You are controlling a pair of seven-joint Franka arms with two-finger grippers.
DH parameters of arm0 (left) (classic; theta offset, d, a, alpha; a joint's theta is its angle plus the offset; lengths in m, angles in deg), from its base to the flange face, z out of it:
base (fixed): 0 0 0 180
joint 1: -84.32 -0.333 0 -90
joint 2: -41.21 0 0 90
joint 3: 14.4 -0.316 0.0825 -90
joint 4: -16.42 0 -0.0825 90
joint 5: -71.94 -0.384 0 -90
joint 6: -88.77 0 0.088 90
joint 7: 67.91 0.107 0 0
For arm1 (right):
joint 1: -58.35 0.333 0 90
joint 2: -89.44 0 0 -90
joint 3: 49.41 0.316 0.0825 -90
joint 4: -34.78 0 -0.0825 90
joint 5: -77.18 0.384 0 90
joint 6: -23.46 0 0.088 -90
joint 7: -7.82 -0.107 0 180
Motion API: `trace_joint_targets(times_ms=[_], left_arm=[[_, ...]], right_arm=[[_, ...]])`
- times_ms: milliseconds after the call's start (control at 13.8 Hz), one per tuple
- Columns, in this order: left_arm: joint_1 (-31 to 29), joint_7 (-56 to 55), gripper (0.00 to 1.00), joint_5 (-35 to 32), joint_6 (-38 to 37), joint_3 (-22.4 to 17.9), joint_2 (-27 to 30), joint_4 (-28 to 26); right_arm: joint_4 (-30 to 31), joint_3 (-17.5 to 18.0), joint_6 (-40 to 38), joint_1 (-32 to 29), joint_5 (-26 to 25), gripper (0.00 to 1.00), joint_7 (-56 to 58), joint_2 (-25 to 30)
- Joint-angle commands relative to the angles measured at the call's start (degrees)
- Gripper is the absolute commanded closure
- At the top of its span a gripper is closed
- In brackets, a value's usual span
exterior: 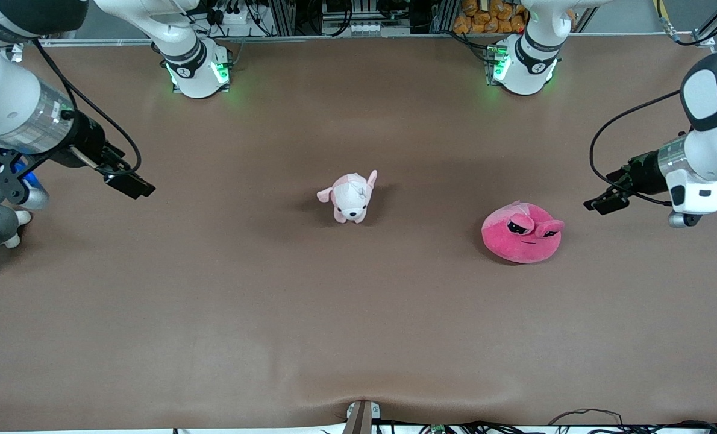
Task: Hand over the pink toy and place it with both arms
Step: 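Move the left gripper over the pink plush while the right gripper advances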
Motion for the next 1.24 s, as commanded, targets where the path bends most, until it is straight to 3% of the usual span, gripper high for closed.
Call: trace_joint_targets(times_ms=[0,145,581,944,1162], left_arm=[[-0.9,-5.5,0.00,1.9,2.6,0.4,-2.6,0.5],[-0.6,-16.2,0.00,2.0,4.6,0.4,-4.5,0.6],[1.5,-36.1,0.00,2.1,7.7,1.0,-9.2,3.3],[1.9,-40.3,0.00,10.0,7.8,1.1,-10.3,4.1],[2.0,-40.4,0.00,10.4,8.0,1.1,-12.1,4.1]], right_arm=[[0.3,-0.3,-1.2,0.5,4.1,0.00,-7.8,0.6],[0.3,-0.3,-0.7,0.8,8.0,0.00,-16.5,0.5],[0.5,-0.4,1.7,4.1,8.4,0.00,-24.2,0.3],[0.4,-0.4,2.2,4.4,8.3,0.00,-26.2,0.2],[0.3,-0.5,2.2,4.6,8.2,0.00,-26.3,0.2]])
